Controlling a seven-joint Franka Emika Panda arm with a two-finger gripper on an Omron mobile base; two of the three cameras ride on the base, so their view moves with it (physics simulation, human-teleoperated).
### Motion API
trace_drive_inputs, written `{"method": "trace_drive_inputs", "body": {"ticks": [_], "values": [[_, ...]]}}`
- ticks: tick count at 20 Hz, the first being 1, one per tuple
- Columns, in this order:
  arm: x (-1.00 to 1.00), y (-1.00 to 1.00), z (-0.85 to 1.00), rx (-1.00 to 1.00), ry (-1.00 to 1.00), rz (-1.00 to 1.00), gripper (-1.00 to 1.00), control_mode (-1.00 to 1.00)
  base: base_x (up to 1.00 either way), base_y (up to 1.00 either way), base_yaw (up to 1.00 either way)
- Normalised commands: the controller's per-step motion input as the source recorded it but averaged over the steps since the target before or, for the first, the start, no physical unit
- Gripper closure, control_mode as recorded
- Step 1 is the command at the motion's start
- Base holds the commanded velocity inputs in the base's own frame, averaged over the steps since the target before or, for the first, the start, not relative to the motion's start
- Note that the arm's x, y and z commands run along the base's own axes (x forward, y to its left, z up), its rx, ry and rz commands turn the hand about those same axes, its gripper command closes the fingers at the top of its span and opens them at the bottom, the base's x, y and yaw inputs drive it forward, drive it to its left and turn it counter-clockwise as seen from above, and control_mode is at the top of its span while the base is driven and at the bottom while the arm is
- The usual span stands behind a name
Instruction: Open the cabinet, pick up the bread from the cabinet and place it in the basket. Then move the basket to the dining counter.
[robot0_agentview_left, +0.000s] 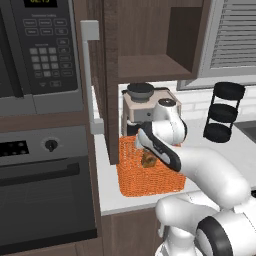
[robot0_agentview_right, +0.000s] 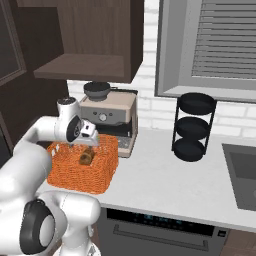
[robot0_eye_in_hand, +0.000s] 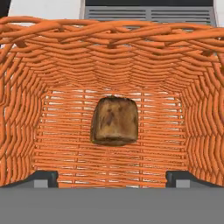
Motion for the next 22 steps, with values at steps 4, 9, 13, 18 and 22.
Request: {"method": "trace_drive_inputs", "body": {"ticks": [4, 9, 13, 18, 22], "values": [[0.00, -0.92, 0.32, 0.00, 0.10, -0.01, -1.00, -1.00, 0.00, 0.00, 0.00], [0.01, -0.98, 0.02, 0.06, 0.16, -0.05, -1.00, -1.00, 0.00, 0.00, 0.00], [0.05, -0.54, -0.10, 0.05, 0.11, -0.01, -1.00, -1.00, 0.00, 0.00, 0.00], [0.31, -0.10, -0.23, 0.01, 0.07, 0.00, -1.00, -1.00, 0.00, 0.00, 0.00], [0.22, 0.06, -0.17, 0.00, 0.11, 0.00, -1.00, -1.00, 0.00, 0.00, 0.00]]}}
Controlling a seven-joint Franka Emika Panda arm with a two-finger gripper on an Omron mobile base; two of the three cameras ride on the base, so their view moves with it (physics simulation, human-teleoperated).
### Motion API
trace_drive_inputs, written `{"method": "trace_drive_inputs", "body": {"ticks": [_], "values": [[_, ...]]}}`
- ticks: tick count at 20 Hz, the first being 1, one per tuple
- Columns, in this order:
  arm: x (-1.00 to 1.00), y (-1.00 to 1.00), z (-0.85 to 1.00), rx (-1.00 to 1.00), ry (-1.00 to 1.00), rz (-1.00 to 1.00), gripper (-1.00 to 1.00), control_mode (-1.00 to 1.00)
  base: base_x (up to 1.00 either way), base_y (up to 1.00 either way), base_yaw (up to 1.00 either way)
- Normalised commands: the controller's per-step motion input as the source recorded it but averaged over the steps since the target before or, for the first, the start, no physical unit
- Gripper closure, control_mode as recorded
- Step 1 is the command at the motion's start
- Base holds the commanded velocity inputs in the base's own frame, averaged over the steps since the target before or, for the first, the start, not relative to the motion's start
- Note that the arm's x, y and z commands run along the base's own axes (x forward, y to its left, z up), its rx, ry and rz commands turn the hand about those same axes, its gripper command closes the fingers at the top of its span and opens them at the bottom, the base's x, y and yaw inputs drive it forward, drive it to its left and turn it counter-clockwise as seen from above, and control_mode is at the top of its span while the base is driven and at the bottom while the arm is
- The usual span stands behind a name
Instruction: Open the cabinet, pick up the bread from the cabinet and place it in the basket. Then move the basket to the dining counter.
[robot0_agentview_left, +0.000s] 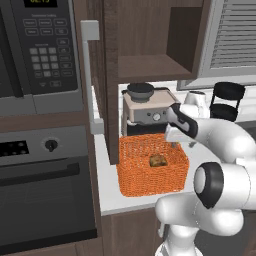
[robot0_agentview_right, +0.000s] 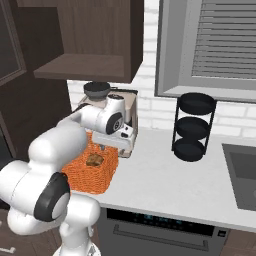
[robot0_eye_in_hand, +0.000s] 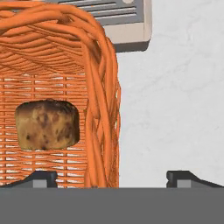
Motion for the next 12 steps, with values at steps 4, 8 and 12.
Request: {"method": "trace_drive_inputs", "body": {"ticks": [4, 8, 12], "values": [[0.13, 0.12, -0.26, 0.00, 0.07, 0.00, -1.00, -1.00, 0.00, 0.00, 0.00], [0.01, 0.00, -0.33, 0.00, 0.02, 0.00, -1.00, -1.00, 0.00, 0.00, 0.00], [-0.07, 0.00, -0.23, 0.00, 0.00, 0.00, -1.00, -1.00, 0.00, 0.00, 0.00]]}}
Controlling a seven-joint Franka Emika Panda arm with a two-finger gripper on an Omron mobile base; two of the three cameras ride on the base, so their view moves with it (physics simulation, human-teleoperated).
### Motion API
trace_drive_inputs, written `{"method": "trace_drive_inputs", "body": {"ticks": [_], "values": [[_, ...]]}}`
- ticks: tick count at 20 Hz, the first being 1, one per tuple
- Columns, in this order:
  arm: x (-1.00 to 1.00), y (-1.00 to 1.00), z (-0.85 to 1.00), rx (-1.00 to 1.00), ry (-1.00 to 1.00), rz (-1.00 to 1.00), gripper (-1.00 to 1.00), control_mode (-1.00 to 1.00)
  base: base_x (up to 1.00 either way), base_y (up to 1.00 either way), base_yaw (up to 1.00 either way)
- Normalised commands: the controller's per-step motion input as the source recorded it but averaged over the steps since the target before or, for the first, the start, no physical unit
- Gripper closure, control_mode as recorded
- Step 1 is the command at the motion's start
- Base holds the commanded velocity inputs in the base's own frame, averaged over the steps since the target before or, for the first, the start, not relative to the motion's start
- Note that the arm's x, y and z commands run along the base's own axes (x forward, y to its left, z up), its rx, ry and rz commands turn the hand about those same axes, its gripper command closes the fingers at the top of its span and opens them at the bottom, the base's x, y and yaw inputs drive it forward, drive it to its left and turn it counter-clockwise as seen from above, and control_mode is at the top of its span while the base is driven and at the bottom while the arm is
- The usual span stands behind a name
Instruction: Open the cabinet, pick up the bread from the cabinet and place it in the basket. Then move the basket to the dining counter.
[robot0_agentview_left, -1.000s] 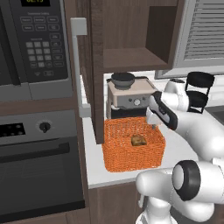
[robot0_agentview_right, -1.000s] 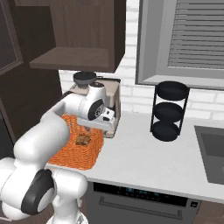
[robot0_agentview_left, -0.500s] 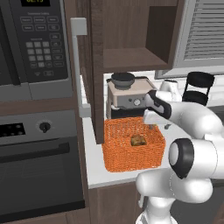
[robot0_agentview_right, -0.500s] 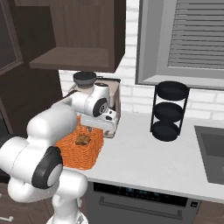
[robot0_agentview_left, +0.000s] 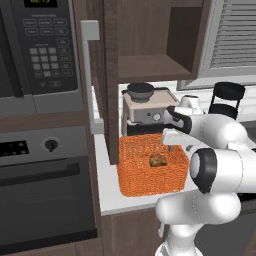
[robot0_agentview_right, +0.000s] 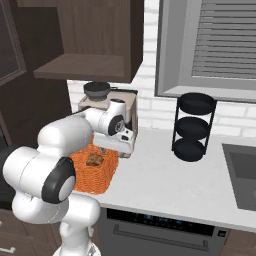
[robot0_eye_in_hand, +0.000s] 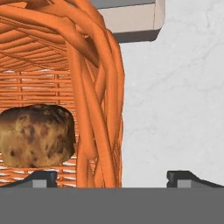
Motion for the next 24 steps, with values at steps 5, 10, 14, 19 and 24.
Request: {"method": "trace_drive_inputs", "body": {"ticks": [5, 10, 14, 19, 24], "values": [[-0.11, 0.13, -0.26, 0.00, 0.00, 0.00, 1.00, -1.00, 0.00, 0.00, 0.00], [-0.02, 0.03, -0.04, 0.00, -0.01, 0.00, 1.00, -1.00, 0.00, 0.00, 0.00], [0.00, 0.00, 0.00, 0.00, 0.00, 0.00, 1.00, -1.00, 0.00, 0.00, 0.00], [0.00, 0.00, 0.05, 0.00, -0.02, 0.00, 1.00, -1.00, 0.00, 0.00, 0.00], [-0.36, -0.10, 0.75, 0.00, -0.01, 0.00, 1.00, -1.00, 0.00, 0.00, 0.00]]}}
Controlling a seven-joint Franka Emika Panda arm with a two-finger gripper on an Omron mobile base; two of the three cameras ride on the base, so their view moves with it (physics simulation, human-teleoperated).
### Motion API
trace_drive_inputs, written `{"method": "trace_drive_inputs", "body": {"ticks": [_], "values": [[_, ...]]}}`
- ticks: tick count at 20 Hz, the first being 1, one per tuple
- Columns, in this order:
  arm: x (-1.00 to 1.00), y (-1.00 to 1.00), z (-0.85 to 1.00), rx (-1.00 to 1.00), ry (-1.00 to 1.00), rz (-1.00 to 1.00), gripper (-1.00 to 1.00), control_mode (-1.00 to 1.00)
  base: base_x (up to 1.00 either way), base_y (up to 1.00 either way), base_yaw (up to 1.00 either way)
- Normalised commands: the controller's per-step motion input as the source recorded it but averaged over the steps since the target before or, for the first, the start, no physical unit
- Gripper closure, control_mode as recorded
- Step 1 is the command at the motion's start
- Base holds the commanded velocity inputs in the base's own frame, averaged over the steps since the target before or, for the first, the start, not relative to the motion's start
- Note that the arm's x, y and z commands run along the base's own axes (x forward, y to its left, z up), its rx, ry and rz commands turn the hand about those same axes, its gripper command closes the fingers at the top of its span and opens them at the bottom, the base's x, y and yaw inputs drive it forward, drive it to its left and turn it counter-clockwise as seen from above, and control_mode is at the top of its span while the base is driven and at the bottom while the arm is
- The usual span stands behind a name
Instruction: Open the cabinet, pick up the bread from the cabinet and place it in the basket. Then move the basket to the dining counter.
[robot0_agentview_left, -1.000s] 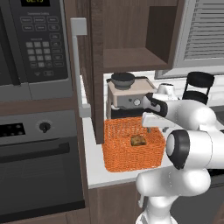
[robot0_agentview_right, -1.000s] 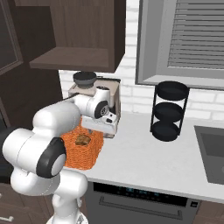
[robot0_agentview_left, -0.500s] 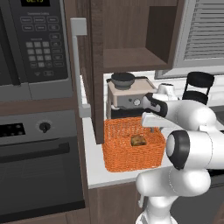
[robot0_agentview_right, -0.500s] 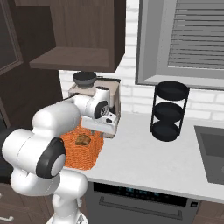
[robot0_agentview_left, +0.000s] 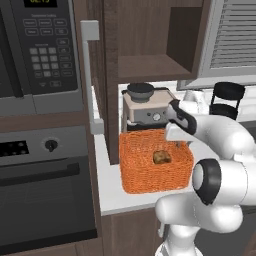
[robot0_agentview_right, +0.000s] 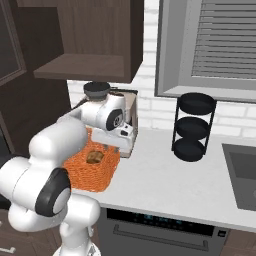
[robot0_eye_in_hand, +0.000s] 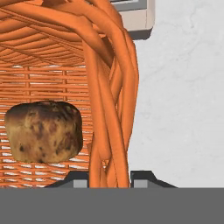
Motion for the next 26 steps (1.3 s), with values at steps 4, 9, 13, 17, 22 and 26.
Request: {"method": "trace_drive_inputs", "body": {"ticks": [4, 9, 13, 17, 22, 26], "values": [[-0.25, -0.17, 1.00, 0.09, 0.02, -0.04, 1.00, -1.00, 0.00, 0.00, 0.00], [-0.02, -0.09, 1.00, 0.06, 0.07, -0.07, 1.00, -1.00, 0.00, 0.00, 0.00], [-0.03, -0.08, 1.00, 0.01, 0.01, -0.04, 1.00, -1.00, 0.00, 0.00, 0.00], [-0.22, -0.02, 0.93, 0.00, 0.00, 0.00, 1.00, -1.00, 0.00, 0.00, 0.00], [-0.30, 0.00, 0.65, -0.04, -0.06, 0.00, 1.00, -1.00, 0.00, 0.00, 0.00], [-0.24, 0.00, 0.40, -0.06, -0.10, 0.00, 1.00, -1.00, 0.00, 0.00, 0.00]]}}
